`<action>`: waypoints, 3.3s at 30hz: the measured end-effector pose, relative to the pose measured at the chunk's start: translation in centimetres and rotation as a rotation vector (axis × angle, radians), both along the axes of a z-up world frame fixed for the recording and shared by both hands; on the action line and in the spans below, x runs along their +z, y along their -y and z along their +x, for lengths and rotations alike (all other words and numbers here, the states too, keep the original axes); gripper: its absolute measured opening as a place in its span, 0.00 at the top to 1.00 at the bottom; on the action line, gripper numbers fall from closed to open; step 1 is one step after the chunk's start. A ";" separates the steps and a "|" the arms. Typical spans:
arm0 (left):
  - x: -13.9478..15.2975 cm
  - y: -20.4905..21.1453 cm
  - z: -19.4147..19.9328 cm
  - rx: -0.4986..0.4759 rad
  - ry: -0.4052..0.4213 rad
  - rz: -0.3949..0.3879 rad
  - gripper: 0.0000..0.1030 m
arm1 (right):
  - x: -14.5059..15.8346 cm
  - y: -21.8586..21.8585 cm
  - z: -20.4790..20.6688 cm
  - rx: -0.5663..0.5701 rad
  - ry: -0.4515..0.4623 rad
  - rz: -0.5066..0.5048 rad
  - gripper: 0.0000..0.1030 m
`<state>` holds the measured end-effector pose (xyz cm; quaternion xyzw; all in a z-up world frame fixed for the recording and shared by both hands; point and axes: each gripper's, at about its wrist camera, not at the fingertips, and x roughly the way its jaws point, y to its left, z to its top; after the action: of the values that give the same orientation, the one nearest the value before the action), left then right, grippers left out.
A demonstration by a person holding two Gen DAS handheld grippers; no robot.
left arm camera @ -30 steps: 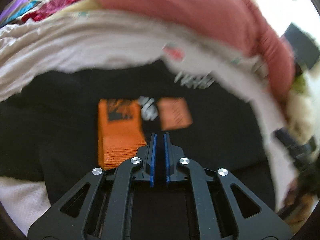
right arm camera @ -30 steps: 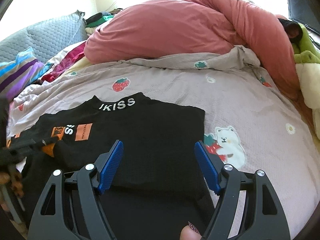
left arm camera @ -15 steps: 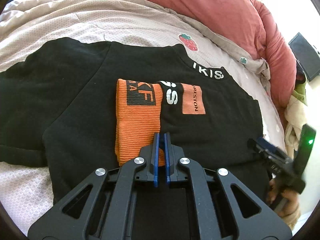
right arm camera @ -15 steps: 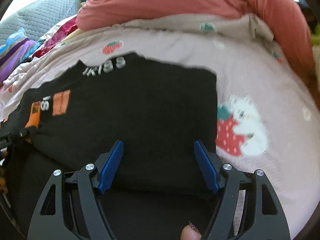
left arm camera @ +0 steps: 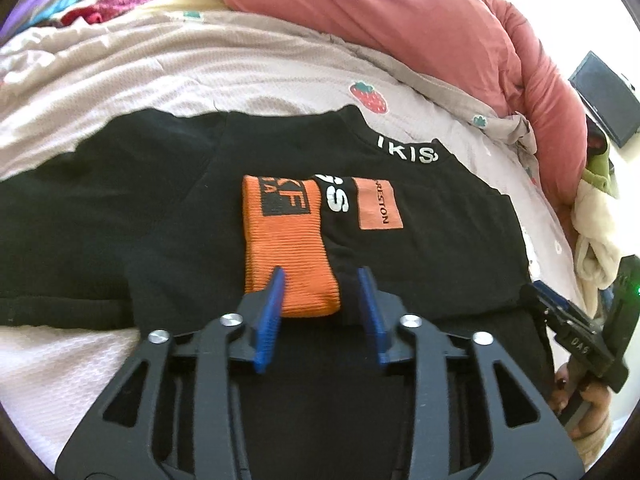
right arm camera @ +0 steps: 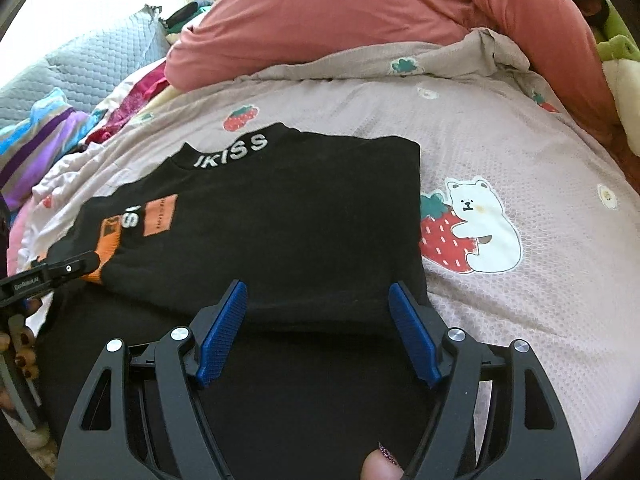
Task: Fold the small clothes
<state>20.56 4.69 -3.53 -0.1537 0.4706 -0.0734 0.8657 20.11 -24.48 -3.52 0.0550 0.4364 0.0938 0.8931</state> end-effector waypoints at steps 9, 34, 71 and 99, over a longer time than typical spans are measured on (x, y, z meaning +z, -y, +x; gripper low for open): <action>1.6 -1.4 -1.4 0.044 0.051 0.035 0.39 | 1.2 -0.8 -0.9 0.010 0.031 0.027 0.19; 3.7 -6.2 -3.6 0.186 0.108 0.095 0.09 | 4.1 -6.9 -1.4 0.112 0.098 0.024 0.06; 5.3 -15.6 -7.5 0.490 0.133 0.188 0.09 | 7.5 -20.2 -1.4 0.395 0.205 0.002 0.06; 3.4 -25.0 -10.7 0.772 0.036 0.129 0.09 | 5.4 -30.2 -0.4 0.592 0.182 -0.024 0.06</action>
<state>9.83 29.65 -0.09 -0.2633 0.3666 0.2848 0.8457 19.67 5.69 1.92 -0.0937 0.3526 0.3491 0.8631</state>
